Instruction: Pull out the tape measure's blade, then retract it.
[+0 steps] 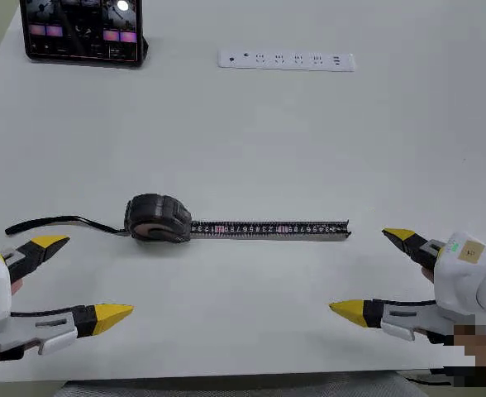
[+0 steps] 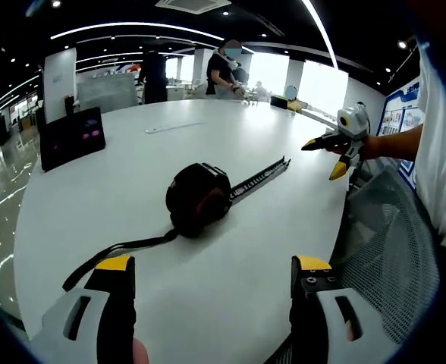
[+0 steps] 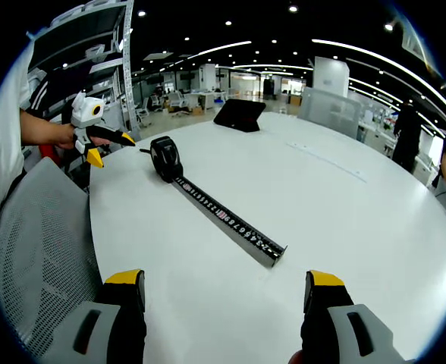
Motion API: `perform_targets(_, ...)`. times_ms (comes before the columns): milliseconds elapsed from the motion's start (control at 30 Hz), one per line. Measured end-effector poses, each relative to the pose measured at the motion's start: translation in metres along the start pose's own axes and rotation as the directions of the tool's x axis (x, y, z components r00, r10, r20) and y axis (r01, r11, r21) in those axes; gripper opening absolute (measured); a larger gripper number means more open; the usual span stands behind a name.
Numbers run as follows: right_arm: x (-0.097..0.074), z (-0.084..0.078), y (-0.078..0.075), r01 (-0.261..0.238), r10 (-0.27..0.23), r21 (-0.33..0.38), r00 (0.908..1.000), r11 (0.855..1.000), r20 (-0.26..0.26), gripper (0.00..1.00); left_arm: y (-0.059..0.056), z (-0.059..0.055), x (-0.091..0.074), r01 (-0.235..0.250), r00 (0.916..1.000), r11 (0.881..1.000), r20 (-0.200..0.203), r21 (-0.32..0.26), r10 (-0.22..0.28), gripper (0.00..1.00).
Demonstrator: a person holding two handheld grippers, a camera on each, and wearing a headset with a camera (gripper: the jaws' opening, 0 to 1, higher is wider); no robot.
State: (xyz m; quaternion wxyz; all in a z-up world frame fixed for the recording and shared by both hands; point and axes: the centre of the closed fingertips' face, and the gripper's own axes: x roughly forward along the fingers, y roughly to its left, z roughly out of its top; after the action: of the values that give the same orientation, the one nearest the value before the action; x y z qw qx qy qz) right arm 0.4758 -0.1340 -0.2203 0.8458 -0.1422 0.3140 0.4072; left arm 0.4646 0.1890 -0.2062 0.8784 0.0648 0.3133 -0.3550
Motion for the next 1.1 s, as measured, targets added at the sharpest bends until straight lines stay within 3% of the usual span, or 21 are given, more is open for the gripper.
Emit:
perform_targets(567,-0.001,-0.013,0.012,-0.003,0.003,0.038,1.0000,0.999,-0.005,0.89,-0.008,-0.020,-0.007,-0.004,0.9996,1.000,-0.027,-0.029,0.003,0.83)
perform_targets(1100,-0.004,-0.015,0.012,-0.002,0.002,0.045,1.0000,0.999,-0.009,0.90,-0.013,-0.018,-0.004,0.008,0.9996,1.000,-0.026,-0.030,-0.009,0.83)
